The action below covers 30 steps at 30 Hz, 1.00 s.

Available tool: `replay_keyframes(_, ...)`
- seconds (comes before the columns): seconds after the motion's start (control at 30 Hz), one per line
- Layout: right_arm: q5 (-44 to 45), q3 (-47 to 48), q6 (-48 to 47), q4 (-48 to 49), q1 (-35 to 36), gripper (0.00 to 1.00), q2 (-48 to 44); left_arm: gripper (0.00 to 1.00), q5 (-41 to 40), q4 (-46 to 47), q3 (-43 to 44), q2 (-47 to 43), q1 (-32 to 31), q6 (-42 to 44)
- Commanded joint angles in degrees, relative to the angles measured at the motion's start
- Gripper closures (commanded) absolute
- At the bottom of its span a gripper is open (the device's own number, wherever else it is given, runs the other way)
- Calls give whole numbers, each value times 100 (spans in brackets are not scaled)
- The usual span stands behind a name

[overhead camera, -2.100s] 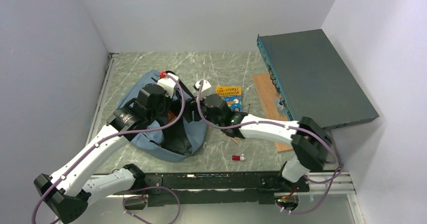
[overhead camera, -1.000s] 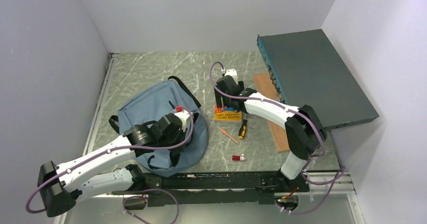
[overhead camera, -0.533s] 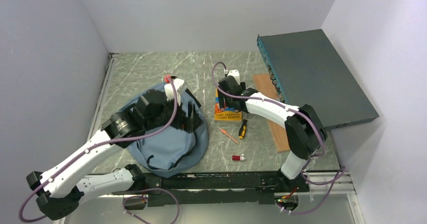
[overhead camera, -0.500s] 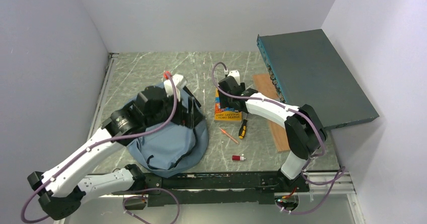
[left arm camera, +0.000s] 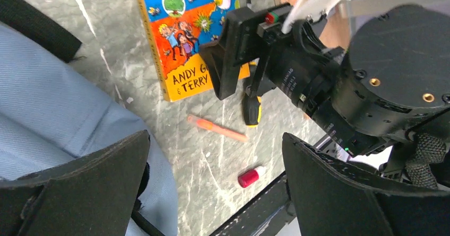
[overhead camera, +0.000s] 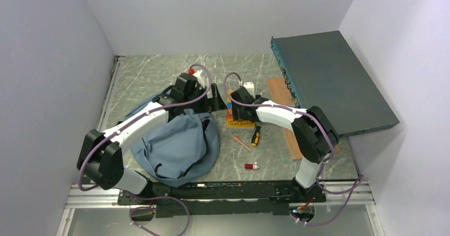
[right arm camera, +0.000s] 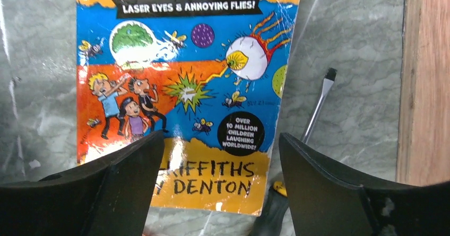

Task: Pack the student bag
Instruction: Move the book to the center of the board.

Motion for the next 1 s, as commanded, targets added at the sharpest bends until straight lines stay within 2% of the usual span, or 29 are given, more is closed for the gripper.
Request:
replay_keyframes(0.0, -279, -2, 218, 389, -63, 16, 166, 0, 372, 663, -106, -201, 270, -318)
replay_keyframes(0.1, -478, 95, 291, 447, -71, 13, 375, 0, 266, 480, -222, -364, 351, -212)
replay_keyframes(0.3, -1183, 313, 434, 934, -86, 15, 654, 0, -181, 26, -459, -978, 449, 197)
replay_keyframes(0.57, -1426, 1881, 332, 1003, -150, 19, 1813, 0, -11, -526, -91, -980, 1206, 809)
replay_keyframes(0.77, -1615, 2619, 67, 858, -193, 17, 2108, 0, 856, -405, 479, -246, 1813, 706)
replay_keyframes(0.87, -1467, 2424, -194, 713, -193, 15, 1830, 0, 1192, -388, 931, 538, 1951, 429)
replay_keyframes(0.97, -1225, 1964, -336, 748, -195, 15, 1406, 6, 1024, -278, 1321, 1165, 1948, 184)
